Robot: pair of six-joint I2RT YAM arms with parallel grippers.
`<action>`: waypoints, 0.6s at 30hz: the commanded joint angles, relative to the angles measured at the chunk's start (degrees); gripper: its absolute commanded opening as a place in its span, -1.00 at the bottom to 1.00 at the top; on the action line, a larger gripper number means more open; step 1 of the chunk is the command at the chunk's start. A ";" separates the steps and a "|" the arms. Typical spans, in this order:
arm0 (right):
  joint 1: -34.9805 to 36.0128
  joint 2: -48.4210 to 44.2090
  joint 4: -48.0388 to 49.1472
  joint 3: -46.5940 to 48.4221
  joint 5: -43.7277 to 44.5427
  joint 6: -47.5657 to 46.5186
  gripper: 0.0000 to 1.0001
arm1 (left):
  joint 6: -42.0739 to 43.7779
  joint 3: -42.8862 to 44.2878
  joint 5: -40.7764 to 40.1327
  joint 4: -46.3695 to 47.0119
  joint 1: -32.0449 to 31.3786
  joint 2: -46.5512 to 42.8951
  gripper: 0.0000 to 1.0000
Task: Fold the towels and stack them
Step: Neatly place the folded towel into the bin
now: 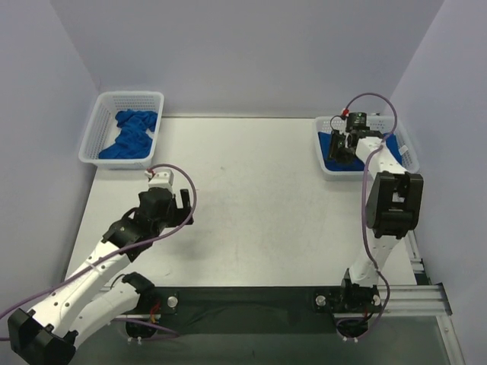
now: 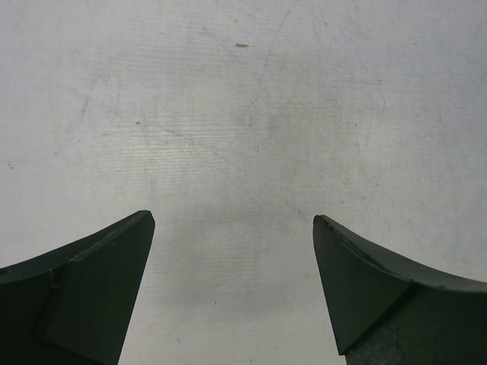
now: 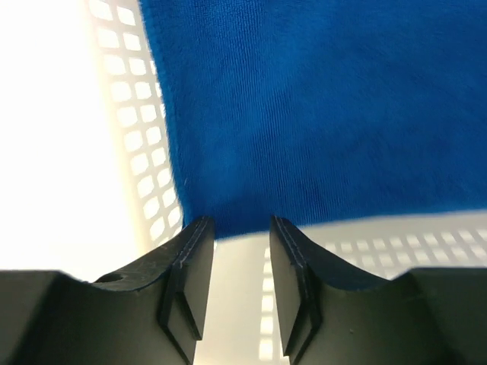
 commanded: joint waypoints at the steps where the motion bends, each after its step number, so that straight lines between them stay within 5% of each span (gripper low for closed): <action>1: -0.33 -11.70 -2.86 -0.04 0.54 0.88 -0.27 | -3.09 5.04 -2.43 -4.66 0.26 -3.90 0.94; 8: -2.88 -30.34 -6.99 -5.75 4.07 9.57 0.11 | -2.66 14.97 -9.29 -14.25 0.26 -11.81 0.95; 15: -5.25 -59.74 -13.50 -14.36 7.92 8.45 0.96 | -1.15 24.20 -19.64 -21.02 0.26 -24.36 0.95; 18: -5.08 -69.53 -15.69 -18.32 9.60 5.21 1.00 | -2.04 26.40 -21.16 -24.80 0.34 -28.07 0.95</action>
